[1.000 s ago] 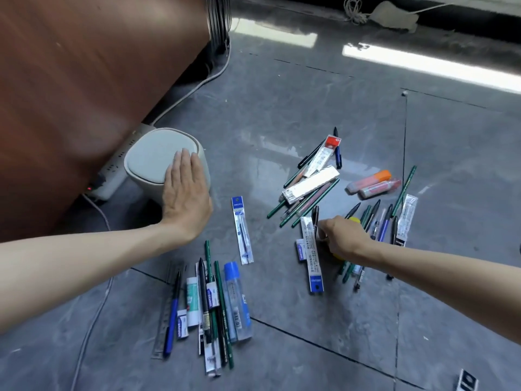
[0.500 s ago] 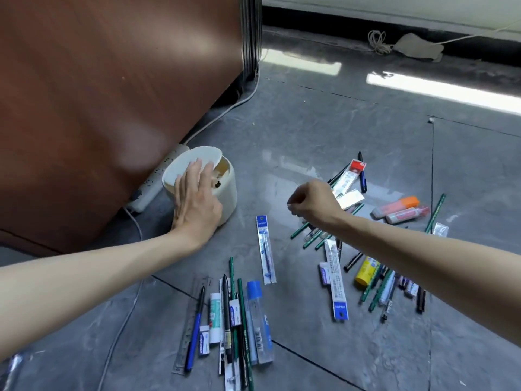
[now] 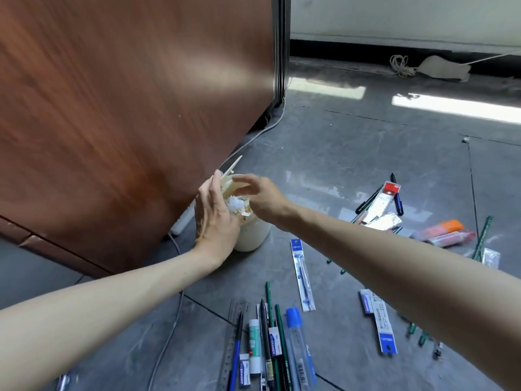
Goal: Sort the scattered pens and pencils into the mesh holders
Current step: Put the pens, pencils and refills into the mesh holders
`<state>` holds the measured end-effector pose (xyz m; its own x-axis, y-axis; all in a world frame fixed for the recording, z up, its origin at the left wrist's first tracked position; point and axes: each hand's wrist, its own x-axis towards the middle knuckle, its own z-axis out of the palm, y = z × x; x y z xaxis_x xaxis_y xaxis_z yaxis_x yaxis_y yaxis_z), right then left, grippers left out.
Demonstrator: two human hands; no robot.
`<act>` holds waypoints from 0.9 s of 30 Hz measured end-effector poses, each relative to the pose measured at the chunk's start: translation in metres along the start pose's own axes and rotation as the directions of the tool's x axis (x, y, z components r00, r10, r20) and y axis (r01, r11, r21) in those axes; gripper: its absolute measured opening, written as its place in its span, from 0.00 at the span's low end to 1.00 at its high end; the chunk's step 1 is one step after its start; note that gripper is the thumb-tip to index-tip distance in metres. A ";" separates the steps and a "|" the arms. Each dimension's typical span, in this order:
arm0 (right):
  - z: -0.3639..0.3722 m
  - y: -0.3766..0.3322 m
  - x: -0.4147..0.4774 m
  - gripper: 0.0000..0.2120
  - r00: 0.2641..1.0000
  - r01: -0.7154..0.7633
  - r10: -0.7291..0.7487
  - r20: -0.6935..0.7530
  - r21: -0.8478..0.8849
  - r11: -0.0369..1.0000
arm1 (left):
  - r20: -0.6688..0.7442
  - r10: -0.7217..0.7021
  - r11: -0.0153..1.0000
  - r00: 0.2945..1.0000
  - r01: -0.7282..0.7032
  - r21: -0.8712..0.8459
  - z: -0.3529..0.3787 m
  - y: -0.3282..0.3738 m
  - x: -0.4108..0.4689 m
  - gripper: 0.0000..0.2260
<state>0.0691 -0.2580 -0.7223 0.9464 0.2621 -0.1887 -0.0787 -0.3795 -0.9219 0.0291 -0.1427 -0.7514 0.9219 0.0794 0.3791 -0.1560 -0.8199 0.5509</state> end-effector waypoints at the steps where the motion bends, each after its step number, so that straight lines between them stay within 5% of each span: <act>1: -0.001 -0.001 -0.001 0.32 1.000 0.002 -0.003 -0.023 -0.042 0.999 | 0.003 0.002 1.000 1.000 -0.002 -0.001 0.000 0.000 -0.001 0.35; 9: -0.029 0.008 -0.018 0.30 0.980 -0.059 0.009 -0.200 -0.247 0.967 | 0.024 0.082 0.989 0.996 -0.084 0.120 0.001 -0.001 -0.014 0.34; 13: -0.060 0.038 -0.043 0.30 0.982 -0.166 0.113 -0.153 -0.400 0.901 | 0.001 0.230 0.955 0.973 -0.226 0.194 -0.001 0.011 -0.013 0.38; 23: -0.142 0.116 -0.158 0.20 0.847 -0.438 0.530 -0.046 -0.626 0.646 | 0.328 0.315 0.925 0.891 -0.365 0.102 0.048 0.045 -0.033 0.31; 27: -0.164 0.141 -0.217 0.20 0.791 -0.476 0.610 -0.049 -0.676 0.563 | 0.545 0.320 0.904 0.775 -0.422 0.069 0.085 0.069 -0.048 0.29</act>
<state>-0.0963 -0.5141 -0.7561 0.7158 -0.0672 -0.6951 -0.2828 -0.9380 -0.2006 0.0046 -0.2510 -0.7948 0.8577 -0.5100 0.0644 -0.5054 -0.8137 0.2871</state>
